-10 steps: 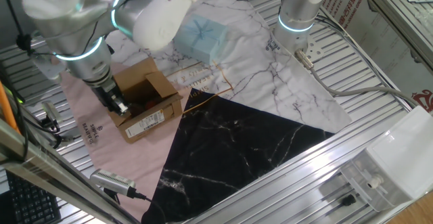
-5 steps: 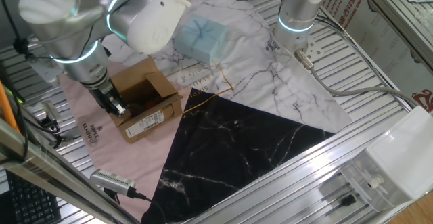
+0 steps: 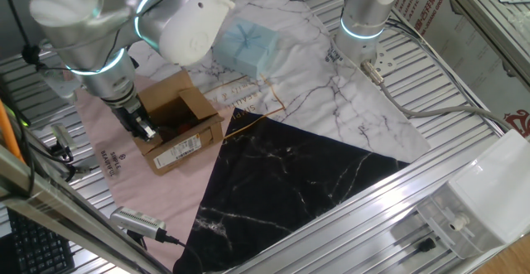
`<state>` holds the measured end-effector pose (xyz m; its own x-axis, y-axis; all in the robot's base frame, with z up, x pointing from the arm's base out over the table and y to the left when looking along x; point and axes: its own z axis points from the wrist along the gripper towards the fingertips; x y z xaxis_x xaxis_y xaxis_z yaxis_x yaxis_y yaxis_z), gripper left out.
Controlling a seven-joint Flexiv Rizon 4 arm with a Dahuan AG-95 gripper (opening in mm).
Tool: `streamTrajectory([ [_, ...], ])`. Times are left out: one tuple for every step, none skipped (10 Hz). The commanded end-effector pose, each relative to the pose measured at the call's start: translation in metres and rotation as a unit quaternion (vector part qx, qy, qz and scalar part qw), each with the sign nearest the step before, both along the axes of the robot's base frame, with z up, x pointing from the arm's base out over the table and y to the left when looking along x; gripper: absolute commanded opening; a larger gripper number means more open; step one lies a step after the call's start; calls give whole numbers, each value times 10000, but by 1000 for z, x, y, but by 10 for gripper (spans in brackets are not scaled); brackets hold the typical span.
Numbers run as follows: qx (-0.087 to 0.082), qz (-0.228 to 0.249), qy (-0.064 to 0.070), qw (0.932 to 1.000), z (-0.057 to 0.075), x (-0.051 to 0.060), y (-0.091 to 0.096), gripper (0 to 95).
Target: Cover the box
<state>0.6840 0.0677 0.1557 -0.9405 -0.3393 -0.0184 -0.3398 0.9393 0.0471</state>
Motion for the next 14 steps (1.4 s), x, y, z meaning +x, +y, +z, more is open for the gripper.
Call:
streamTrajectory([
  [8,15,-9,10000,-4,0,-2,0],
  [29,3,-13,10000,-6,0,-2,0],
  [29,0,-17,10000,-7,0,-2,0],
  [34,-7,-24,10000,-9,1,-2,0],
  [26,-5,-32,10000,-10,2,-2,0],
  [34,-5,-47,10000,-12,3,-2,0],
  [39,-3,-58,10000,-13,3,-2,0],
  [57,1,-70,10000,-14,3,-2,0],
  [57,7,-75,10000,-15,3,-2,0],
  [53,6,-70,10000,-15,3,-2,0],
  [47,6,-78,10000,-16,4,-2,0],
  [49,8,-81,10000,-16,4,-3,0],
  [52,5,-87,9999,-18,5,-3,0],
  [57,6,-85,9999,-18,5,-3,0],
])
